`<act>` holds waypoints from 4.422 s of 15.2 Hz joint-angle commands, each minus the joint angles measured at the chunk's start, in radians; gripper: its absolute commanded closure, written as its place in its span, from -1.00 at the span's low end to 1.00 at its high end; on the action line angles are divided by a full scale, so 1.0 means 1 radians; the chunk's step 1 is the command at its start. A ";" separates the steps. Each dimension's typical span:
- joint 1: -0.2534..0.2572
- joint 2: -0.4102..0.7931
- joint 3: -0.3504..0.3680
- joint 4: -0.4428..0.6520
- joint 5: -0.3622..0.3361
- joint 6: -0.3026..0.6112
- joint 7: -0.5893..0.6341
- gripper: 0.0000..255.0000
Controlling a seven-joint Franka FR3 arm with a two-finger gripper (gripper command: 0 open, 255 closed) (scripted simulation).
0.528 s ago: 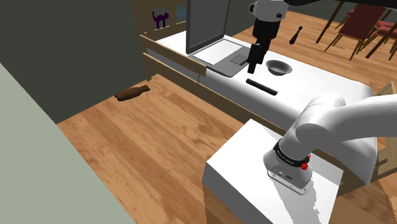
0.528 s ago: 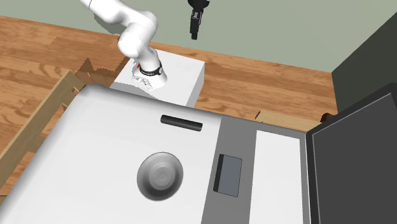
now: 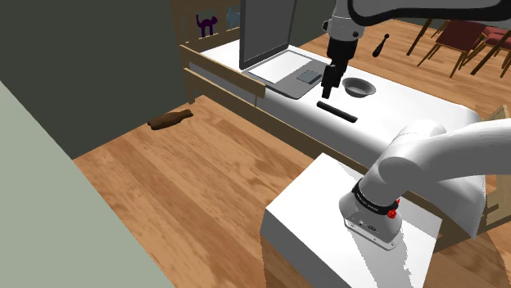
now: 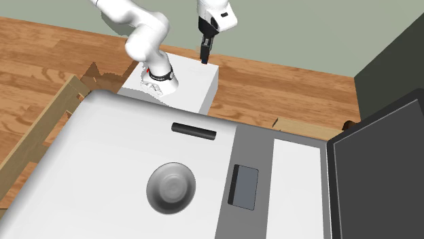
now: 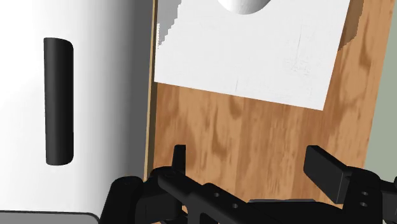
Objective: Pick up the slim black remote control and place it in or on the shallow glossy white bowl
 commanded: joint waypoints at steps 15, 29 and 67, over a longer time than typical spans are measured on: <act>-0.135 0.380 -0.300 -0.002 -0.188 0.334 -0.267 -1.00; -0.170 0.654 -0.419 0.014 -0.178 0.574 -0.392 -1.00; -0.174 0.478 -0.376 0.148 -0.206 0.271 -0.380 1.00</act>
